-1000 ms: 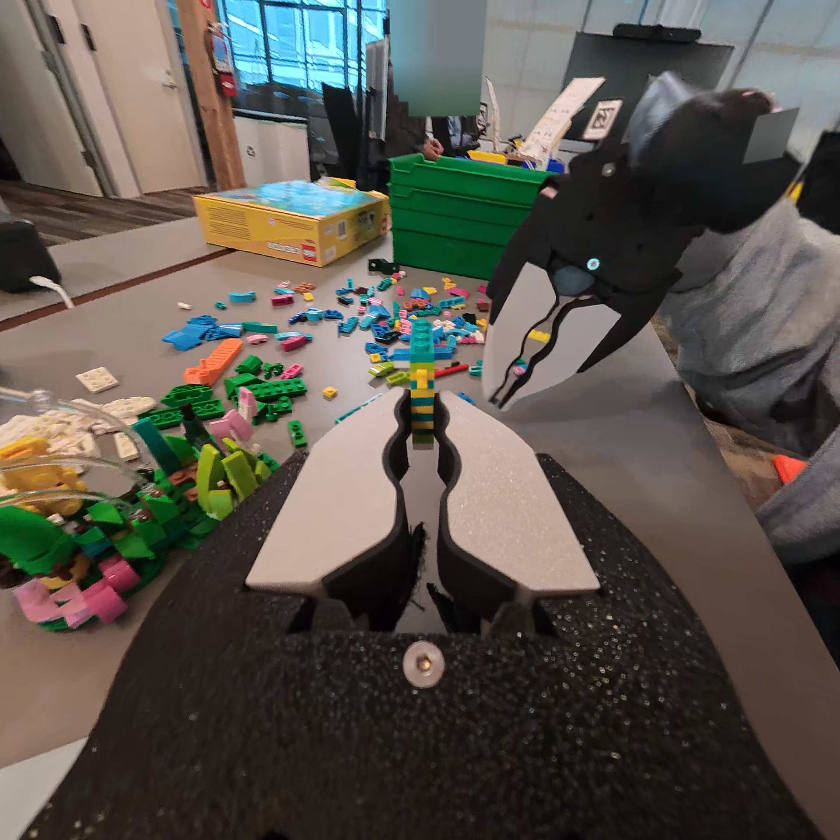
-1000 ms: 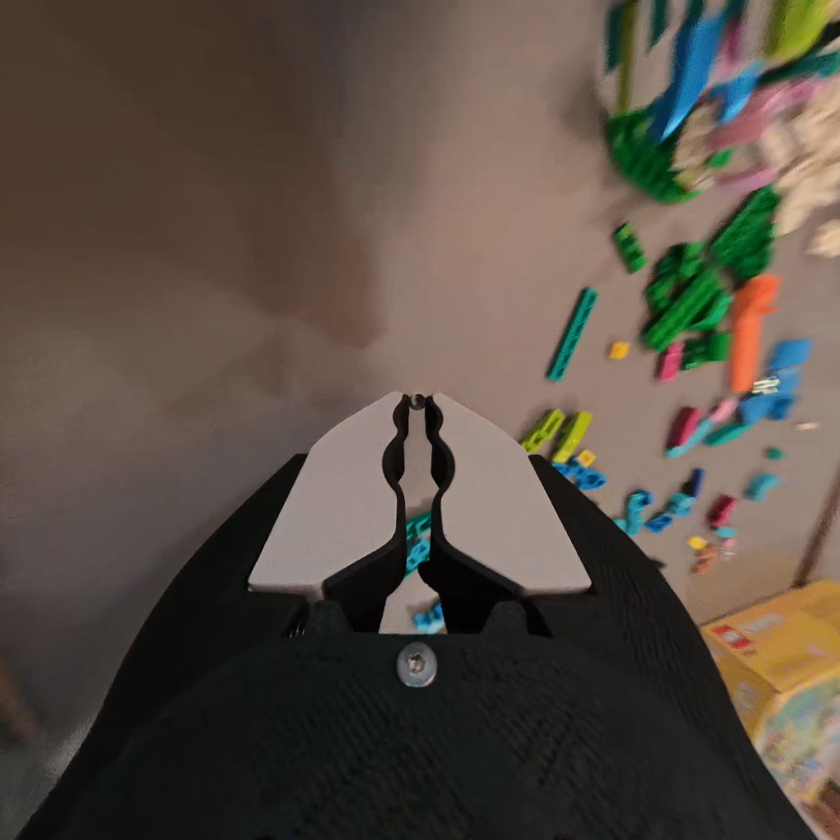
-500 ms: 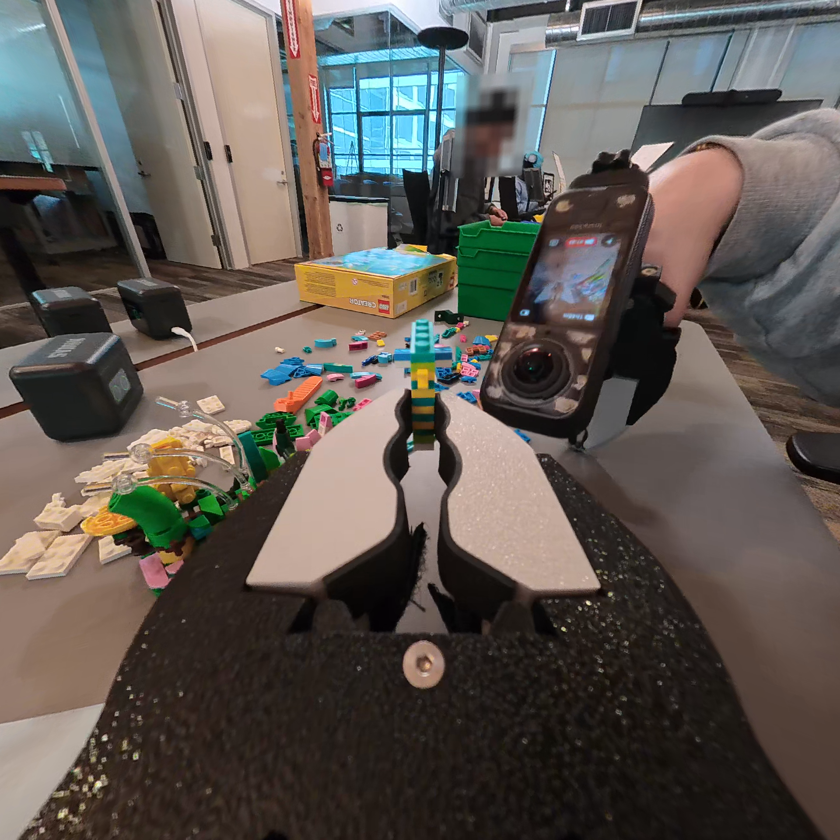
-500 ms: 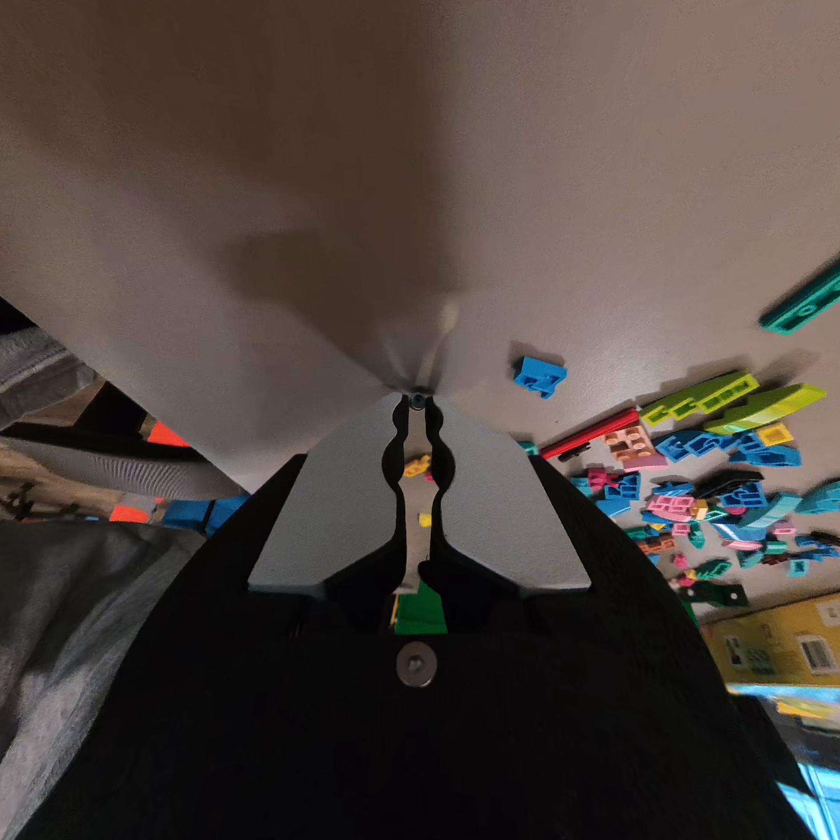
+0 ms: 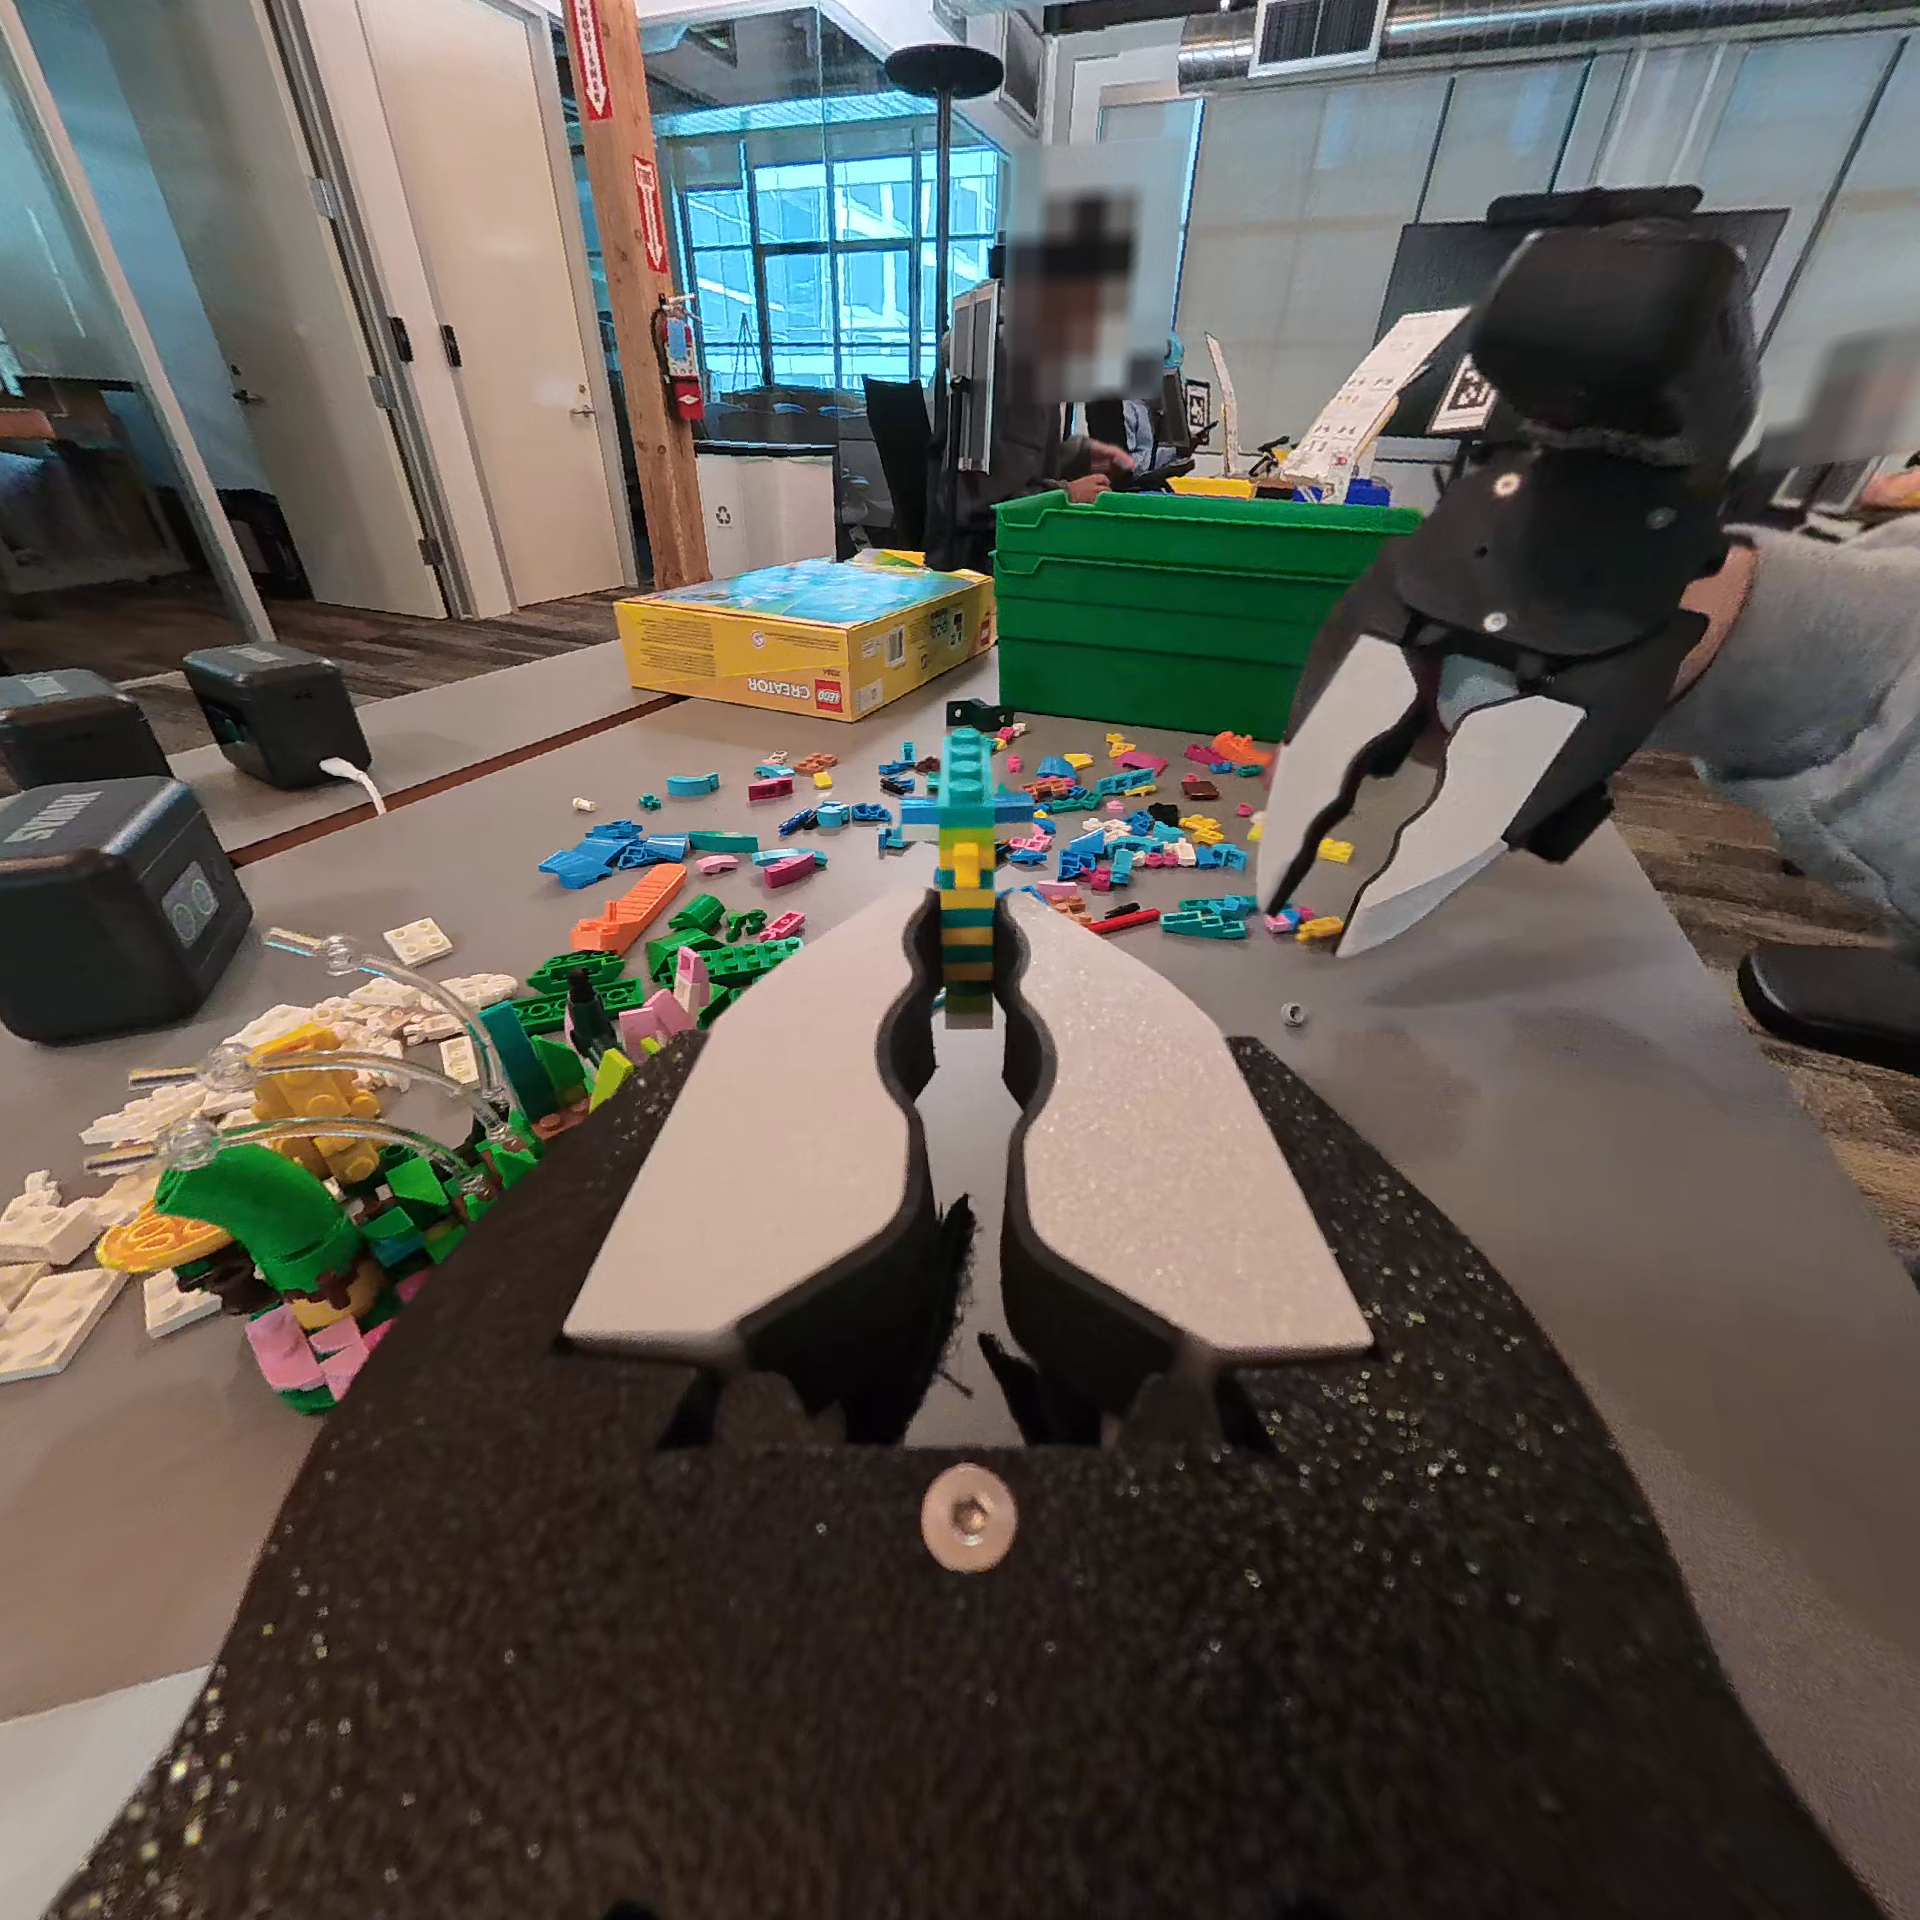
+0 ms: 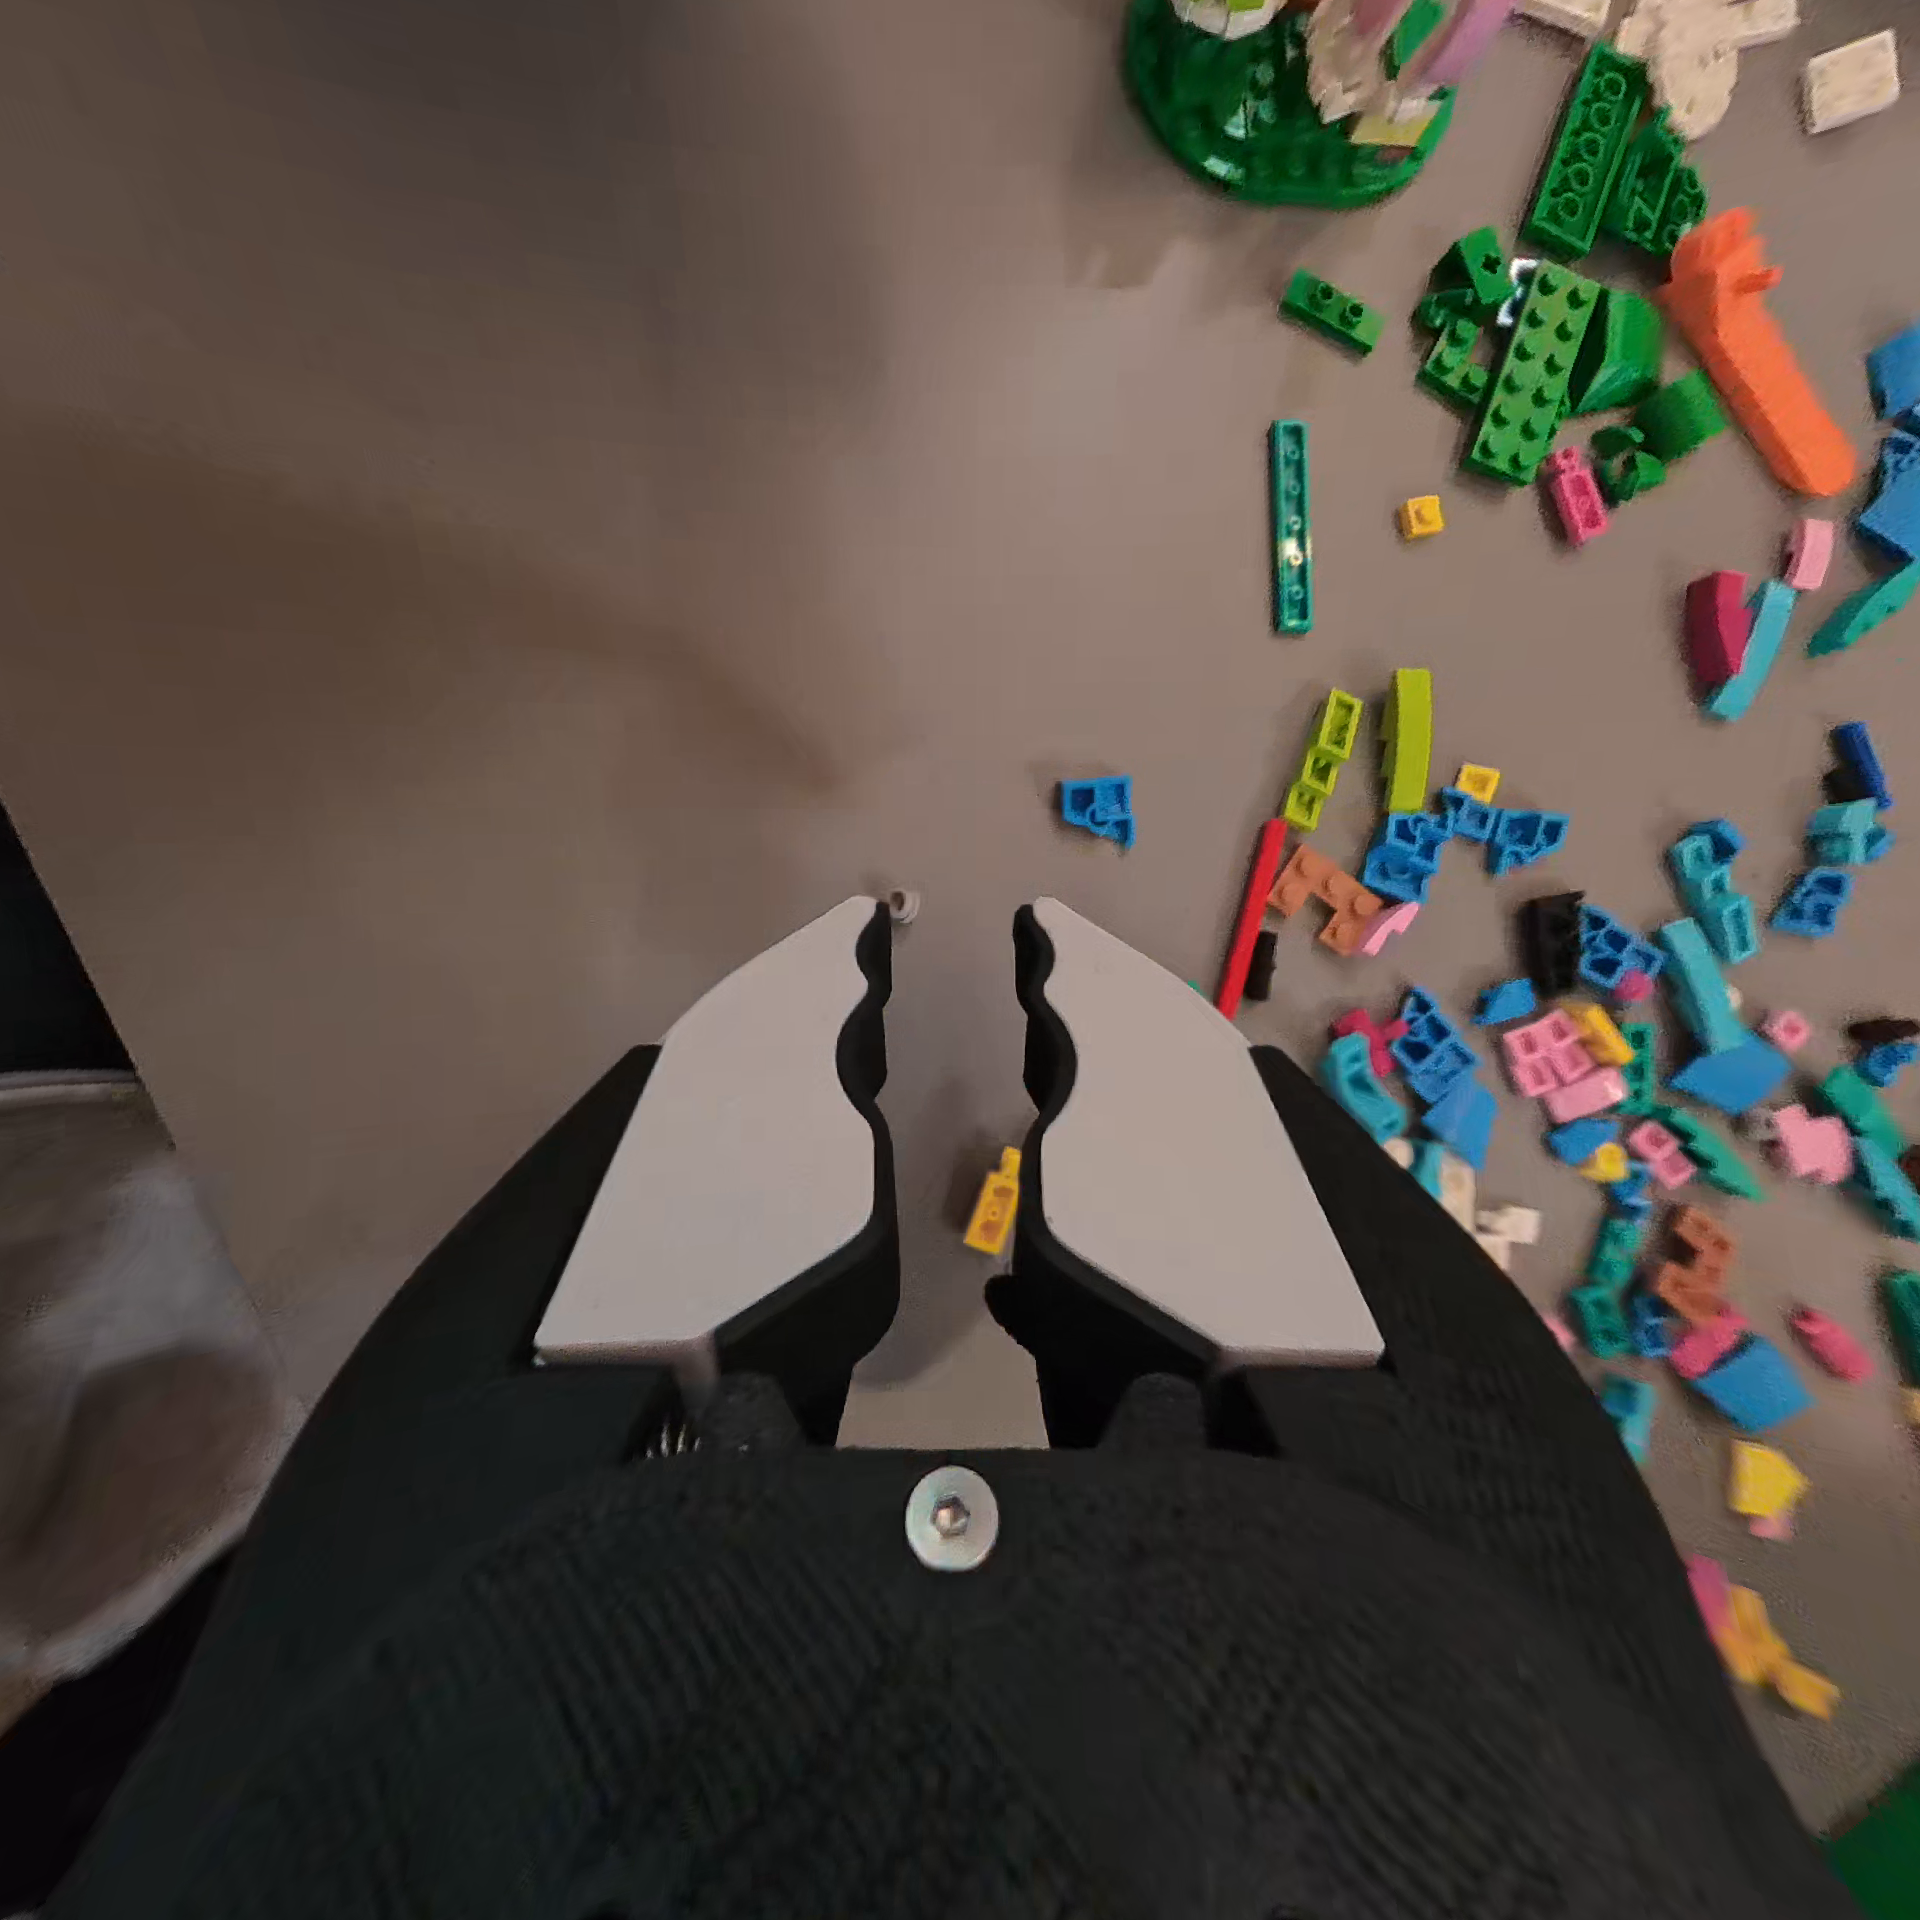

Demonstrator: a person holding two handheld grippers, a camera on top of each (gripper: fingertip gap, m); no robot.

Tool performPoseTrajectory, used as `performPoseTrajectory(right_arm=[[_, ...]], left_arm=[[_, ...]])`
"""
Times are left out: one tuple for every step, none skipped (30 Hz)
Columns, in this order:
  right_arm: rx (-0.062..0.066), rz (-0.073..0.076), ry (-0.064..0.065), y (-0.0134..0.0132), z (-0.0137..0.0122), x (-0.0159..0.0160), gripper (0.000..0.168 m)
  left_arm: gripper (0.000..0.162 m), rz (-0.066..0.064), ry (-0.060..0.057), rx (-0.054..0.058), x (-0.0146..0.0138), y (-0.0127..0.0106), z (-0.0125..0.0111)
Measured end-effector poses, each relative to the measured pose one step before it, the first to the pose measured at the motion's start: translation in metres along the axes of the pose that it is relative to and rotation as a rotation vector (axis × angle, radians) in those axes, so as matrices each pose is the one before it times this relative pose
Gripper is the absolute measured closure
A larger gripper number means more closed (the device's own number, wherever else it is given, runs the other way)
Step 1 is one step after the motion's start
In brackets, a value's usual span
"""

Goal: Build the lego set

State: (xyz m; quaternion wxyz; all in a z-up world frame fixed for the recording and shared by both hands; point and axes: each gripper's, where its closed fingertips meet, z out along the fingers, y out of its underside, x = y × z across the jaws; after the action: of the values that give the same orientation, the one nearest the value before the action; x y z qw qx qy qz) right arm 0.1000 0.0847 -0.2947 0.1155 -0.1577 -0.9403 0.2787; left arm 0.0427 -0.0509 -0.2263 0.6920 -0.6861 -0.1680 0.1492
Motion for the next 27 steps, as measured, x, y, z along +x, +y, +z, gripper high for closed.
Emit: performPoseTrajectory(right_arm=[[0.0285, 0.0244, 0.0112, 0.00283, 0.00077, -0.0011, 0.147], [0.0199, 0.0279, 0.0066, 0.00236, 0.00125, -0.00113, 0.147], [0.0147, 0.0333, -0.0076, 0.00182, 0.00182, -0.00219, 0.148], [0.0106, 0.0405, -0.0122, 0.00128, 0.00216, -0.00175, 0.148], [0.0045, 0.0433, -0.0122, 0.00147, 0.00255, -0.00065, 0.15], [0.0002, 0.0406, -0.0192, 0.00159, 0.00265, -0.00075, 0.15], [-0.0001, 0.0372, -0.0212, 0.0013, 0.00238, -0.00044, 0.15], [0.0001, 0.0317, -0.0158, 0.0008, 0.00206, 0.00069, 0.15], [-0.0029, 0.0219, -0.0147, 0.00099, 0.00157, 0.00067, 0.15], [-0.0021, 0.0118, -0.0119, 0.00054, 0.00122, 0.00055, 0.151], [0.0027, 0.005, -0.0091, -0.00042, 0.00107, 0.0003, 0.151], [0.0026, 0.0021, -0.0087, -0.00084, 0.00077, -0.0002, 0.152], [-0.0002, -0.0004, -0.0077, -0.00077, 0.00079, -0.00046, 0.153], [-0.0031, -0.0044, -0.0035, -0.00039, 0.00075, -0.00038, 0.156], [-0.0064, -0.0093, 0.0002, 0.00012, 0.0006, -0.00034, 0.16], [-0.0056, -0.014, 0.0023, -0.00023, 0.0005, -0.00064, 0.165], [-0.0018, -0.0197, 0.0095, -0.0009, 0.00024, -0.00016, 0.166], [-0.0034, -0.0301, 0.0177, -0.00094, 0.00032, 0.00014, 0.166], [-0.0056, -0.0454, 0.0249, -0.00092, 0.00072, 0.00016, 0.166], [-0.0059, -0.065, 0.0354, -0.00137, 0.0009, 0.00034, 0.166], [-0.0089, -0.0861, 0.0448, -0.00154, 0.001, 0.00025, 0.166], [-0.0139, -0.1085, 0.0522, -0.00155, 0.00089, 0.00021, 0.166], [-0.0201, -0.1316, 0.0613, -0.00148, 0.00071, 0.00076, 0.166], [-0.0266, -0.1458, 0.0627, -0.00115, 0.00035, 0.00061, 0.166], [-0.0326, -0.144, 0.0569, -0.00073, 0.00045, 0.00056, 0.166], [-0.0369, -0.1284, 0.0469, -0.00006, 0.00062, 0.00042, 0.166], [-0.0333, -0.1053, 0.0341, -0.0001, 0.00054, -0.00009, 0.166]], left_arm=[[0.154, 0.0053, 0.0037, -0.0009, 0.00104, 0.00005, 0.00026], [0.154, 0.0044, 0.0043, -0.0011, 0.001, 0.00016, 0.00011], [0.154, 0.0028, 0.0036, -0.0015, 0.00075, 0.00021, 0.00021], [0.154, 0.0019, 0.0021, -0.0009, 0.00054, 0.00013, 0.00008], [0.154, 0.001, 0.0023, -0.0003, 0.00045, 0.00004, -0.00002], [0.154, 0.0, 0.0033, -0.001, 0.00051, 0.00003, 0.00011], [0.154, -0.0001, 0.0029, -0.0012, 0.00033, 0.00016, 0.00004], [0.154, 0.0004, 0.0013, -0.0005, 0.00027, 0.00006, 0.00001], [0.154, 0.0004, 0.0022, -0.0008, 0.00053, 0.00011, 0.00004], [0.154, -0.0001, 0.003, -0.0013, 0.00049, 0.00017, 0.00009], [0.154, 0.0005, 0.002, -0.0009, 0.0004, 0.00011, 0.00008], [0.154, 0.0012, 0.0012, -0.0008, 0.00042, 0.0001, 0.00001], [0.154, 0.0008, 0.0025, -0.0014, 0.00035, 0.00018, 0.00008], [0.154, 0.0003, 0.0018, -0.001, 0.00038, 0.00012, 0.00007], [0.154, 0.0004, 0.0013, -0.0006, 0.00019, 0.00007, 0.00005], [0.154, -0.0002, 0.0011, -0.0005, 0.0002, 0.00006, 0.00006], [0.154, -0.0006, 0.0006, 0.0003, 0.00008, -0.00004, -0.00007], [0.154, 0.0003, 0.0, 0.0005, 0.00007, -0.00006, -0.00001], [0.154, 0.0005, -0.0001, -0.0001, 0.00004, 0.00002, -0.00005], [0.154, 0.0002, -0.0001, -0.0002, -0.00003, -0.00008, -0.00001], [0.154, 0.0, -0.0002, 0.0001, -0.00003, -0.00001, 0.0], [0.154, -0.0003, 0.0002, 0.0001, 0.00001, -0.00001, -0.00009], [0.154, -0.0004, 0.0004, 0.0001, 0.00007, -0.00001, 0.00001], [0.154, -0.0005, 0.0003, -0.0002, -0.00005, 0.00002, -0.00006], [0.154, -0.0003, -0.0001, 0.0002, 0.0, -0.00002, 0.00001], [0.154, 0.0005, 0.0, 0.0, 0.00006, 0.0, -0.00004], [0.154, 0.0011, 0.0006, -0.0007, 0.00017, 0.00009, 0.00009]])
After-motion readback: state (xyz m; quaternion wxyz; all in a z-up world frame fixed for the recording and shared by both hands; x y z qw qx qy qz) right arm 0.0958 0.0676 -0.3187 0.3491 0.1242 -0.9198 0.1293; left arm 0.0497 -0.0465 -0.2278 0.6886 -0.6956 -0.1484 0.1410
